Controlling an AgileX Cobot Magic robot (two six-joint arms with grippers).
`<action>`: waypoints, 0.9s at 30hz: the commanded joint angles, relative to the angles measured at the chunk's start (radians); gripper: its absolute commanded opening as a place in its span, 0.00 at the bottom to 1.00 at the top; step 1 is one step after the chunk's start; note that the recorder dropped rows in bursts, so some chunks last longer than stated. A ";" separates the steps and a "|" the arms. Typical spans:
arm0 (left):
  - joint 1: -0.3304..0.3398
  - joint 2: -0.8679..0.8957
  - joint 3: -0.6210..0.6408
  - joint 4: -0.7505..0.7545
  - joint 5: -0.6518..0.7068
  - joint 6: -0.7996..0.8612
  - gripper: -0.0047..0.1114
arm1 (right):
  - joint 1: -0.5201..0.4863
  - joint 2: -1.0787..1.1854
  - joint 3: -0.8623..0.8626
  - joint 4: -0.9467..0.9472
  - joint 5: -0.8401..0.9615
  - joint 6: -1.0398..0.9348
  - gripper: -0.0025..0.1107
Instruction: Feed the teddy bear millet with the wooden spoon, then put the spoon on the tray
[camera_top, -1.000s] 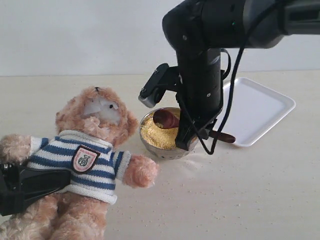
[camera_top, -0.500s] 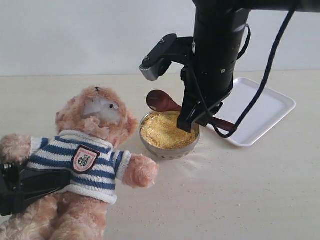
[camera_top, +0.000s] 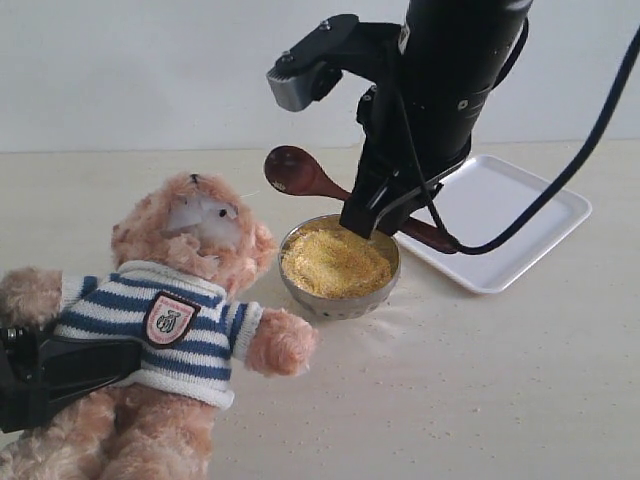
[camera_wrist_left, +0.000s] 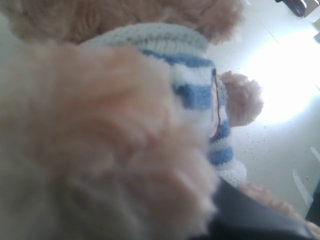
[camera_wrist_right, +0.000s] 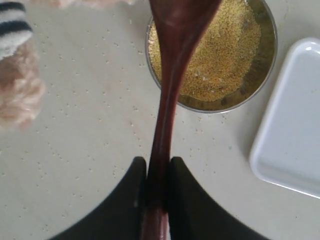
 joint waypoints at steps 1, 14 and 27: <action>0.001 -0.002 0.003 -0.013 0.018 0.003 0.08 | -0.003 -0.054 -0.004 0.051 0.002 -0.018 0.02; 0.001 -0.002 0.003 -0.077 0.021 0.017 0.08 | 0.093 -0.080 -0.004 0.154 0.002 -0.074 0.02; 0.001 -0.002 0.003 -0.085 0.176 0.010 0.08 | 0.189 0.046 -0.004 -0.244 0.002 0.000 0.02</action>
